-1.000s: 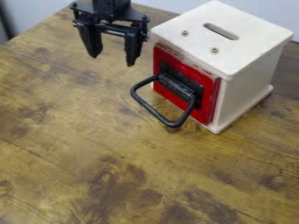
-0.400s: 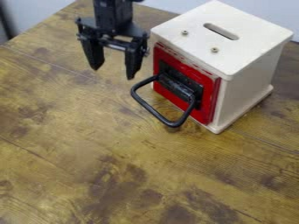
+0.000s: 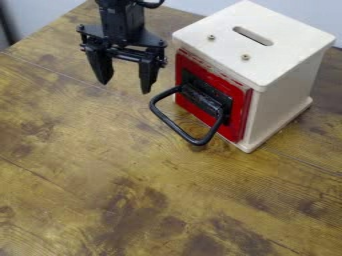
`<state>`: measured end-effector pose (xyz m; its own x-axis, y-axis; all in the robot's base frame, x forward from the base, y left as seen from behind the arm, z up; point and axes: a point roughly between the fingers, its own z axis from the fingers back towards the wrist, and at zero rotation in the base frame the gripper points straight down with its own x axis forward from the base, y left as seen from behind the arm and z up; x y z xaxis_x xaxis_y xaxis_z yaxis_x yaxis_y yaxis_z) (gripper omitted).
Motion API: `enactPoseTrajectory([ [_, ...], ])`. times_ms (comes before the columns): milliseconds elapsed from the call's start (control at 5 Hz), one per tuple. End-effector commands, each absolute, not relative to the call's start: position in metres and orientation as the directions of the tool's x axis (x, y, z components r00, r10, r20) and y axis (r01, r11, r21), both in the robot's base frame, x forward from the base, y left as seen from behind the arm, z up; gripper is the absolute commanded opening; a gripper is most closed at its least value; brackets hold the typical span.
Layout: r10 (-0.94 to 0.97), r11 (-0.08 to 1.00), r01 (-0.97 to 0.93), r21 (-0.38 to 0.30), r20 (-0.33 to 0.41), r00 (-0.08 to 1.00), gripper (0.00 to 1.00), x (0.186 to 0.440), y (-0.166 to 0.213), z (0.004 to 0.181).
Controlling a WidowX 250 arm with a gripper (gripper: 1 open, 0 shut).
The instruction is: Close the drawer
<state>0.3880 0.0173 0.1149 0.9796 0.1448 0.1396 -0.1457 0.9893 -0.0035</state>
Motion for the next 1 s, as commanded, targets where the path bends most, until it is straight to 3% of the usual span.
enactPoseTrajectory([
  [0, 0.151, 0.988, -0.153, 0.0, 0.172, 0.973, 1.0, 0.408, 0.04, 0.126],
  [200, 0.152, 0.988, -0.154, -0.004, 0.176, 0.973, 1.0, 0.403, 0.039, 0.128],
  [600, 0.042, 0.999, -0.042, -0.002, 0.173, 0.984, 1.0, 0.418, 0.036, 0.156],
  [800, 0.114, 0.993, -0.116, 0.001, 0.172, 0.978, 1.0, 0.415, 0.028, 0.147],
])
